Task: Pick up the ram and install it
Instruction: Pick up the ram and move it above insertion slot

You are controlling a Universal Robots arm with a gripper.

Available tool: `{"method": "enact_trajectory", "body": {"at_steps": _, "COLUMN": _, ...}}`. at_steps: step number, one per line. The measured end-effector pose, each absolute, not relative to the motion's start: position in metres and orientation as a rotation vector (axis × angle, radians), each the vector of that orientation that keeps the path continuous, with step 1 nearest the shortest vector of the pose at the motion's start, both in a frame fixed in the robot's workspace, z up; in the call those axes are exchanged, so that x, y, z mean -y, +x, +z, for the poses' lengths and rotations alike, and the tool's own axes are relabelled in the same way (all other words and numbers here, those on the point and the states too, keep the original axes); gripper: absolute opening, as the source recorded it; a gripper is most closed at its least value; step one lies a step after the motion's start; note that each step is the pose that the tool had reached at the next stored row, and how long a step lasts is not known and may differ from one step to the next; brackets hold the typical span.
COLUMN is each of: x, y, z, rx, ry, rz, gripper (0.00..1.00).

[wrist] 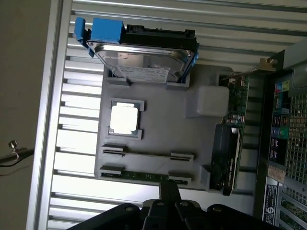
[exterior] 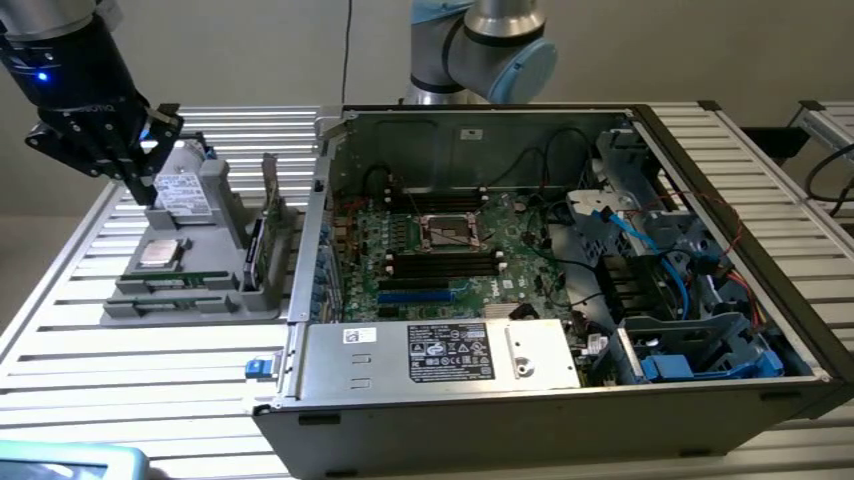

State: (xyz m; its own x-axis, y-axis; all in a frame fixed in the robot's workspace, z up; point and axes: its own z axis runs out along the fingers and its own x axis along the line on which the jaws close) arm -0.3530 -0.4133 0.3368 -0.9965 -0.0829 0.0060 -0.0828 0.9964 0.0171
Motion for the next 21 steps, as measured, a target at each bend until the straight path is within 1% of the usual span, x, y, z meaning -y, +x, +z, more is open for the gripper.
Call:
{"method": "enact_trajectory", "body": {"at_steps": 7, "x": 0.4133, "y": -0.3530, "z": 0.3367, "rx": 3.132, "ry": 0.130, "rz": -0.026, "gripper": 0.12}}
{"method": "enact_trajectory", "body": {"at_steps": 8, "x": 0.4133, "y": -0.3531, "z": 0.3367, "rx": 3.132, "ry": 0.130, "rz": -0.026, "gripper": 0.17}}
{"method": "enact_trajectory", "body": {"at_steps": 9, "x": 0.4133, "y": -0.3531, "z": 0.3366, "rx": 3.132, "ry": 0.130, "rz": -0.026, "gripper": 0.17}}
{"method": "enact_trajectory", "body": {"at_steps": 10, "x": 0.4133, "y": -0.3530, "z": 0.3366, "rx": 3.132, "ry": 0.130, "rz": -0.026, "gripper": 0.25}}
{"method": "enact_trajectory", "body": {"at_steps": 17, "x": 0.4133, "y": -0.3531, "z": 0.3366, "rx": 3.132, "ry": 0.130, "rz": -0.026, "gripper": 0.25}}
{"method": "enact_trajectory", "body": {"at_steps": 19, "x": 0.4133, "y": -0.3530, "z": 0.3366, "rx": 3.132, "ry": 0.130, "rz": -0.026, "gripper": 0.26}}
{"method": "enact_trajectory", "body": {"at_steps": 20, "x": 0.4133, "y": -0.3531, "z": 0.3366, "rx": 3.132, "ry": 0.130, "rz": -0.026, "gripper": 0.33}}
{"method": "enact_trajectory", "body": {"at_steps": 21, "x": 0.4133, "y": -0.3530, "z": 0.3366, "rx": 3.132, "ry": 0.130, "rz": -0.026, "gripper": 0.33}}
